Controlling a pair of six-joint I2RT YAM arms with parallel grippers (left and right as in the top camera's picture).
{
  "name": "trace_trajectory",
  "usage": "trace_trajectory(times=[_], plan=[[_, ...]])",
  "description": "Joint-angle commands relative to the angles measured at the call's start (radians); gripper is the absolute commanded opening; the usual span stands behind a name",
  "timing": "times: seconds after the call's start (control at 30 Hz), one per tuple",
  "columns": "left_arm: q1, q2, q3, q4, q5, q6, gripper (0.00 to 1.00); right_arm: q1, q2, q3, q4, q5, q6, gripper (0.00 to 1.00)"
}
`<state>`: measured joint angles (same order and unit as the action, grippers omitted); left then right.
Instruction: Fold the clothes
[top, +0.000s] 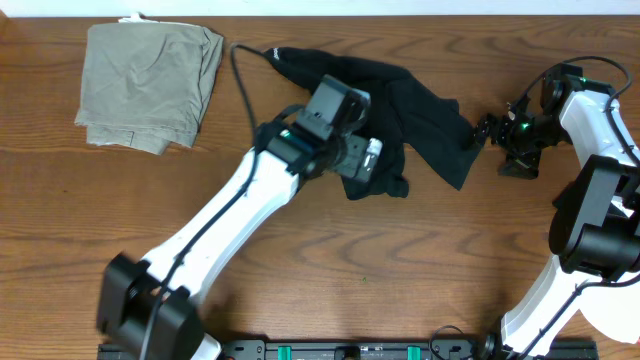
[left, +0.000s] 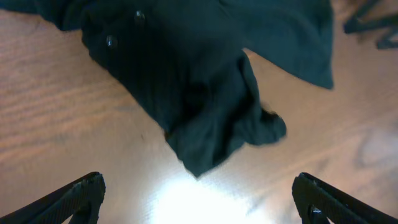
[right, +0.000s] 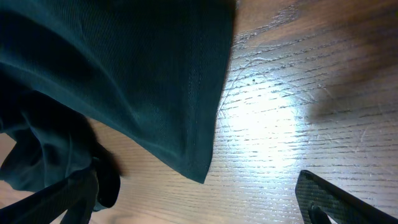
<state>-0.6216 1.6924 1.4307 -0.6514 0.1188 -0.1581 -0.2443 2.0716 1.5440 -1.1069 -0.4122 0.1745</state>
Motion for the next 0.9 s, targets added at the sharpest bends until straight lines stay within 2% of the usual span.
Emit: trace_trajectory(times=[0.0,0.17,0.23,0.47,0.87], plan=[[-0.013,0.070,0.115,0.009,-0.059,-0.012,0.98,0.012,0.008,0.013,-0.001,-0.015,-0.014,0.99],[-0.063,0.208,0.264,-0.023,-0.070,0.034,0.98,0.026,0.008,0.013,-0.001,-0.015,-0.014,0.99],[-0.081,0.251,0.295,-0.040,-0.124,0.032,0.98,0.033,0.008,0.013,-0.002,-0.015,-0.014,0.99],[-0.069,0.343,0.297,-0.055,-0.161,-0.023,0.98,0.040,0.008,0.013,-0.010,-0.014,-0.014,0.99],[-0.037,0.350,0.275,-0.050,-0.157,-0.027,0.98,0.040,0.008,0.013,-0.017,-0.014,-0.014,0.99]])
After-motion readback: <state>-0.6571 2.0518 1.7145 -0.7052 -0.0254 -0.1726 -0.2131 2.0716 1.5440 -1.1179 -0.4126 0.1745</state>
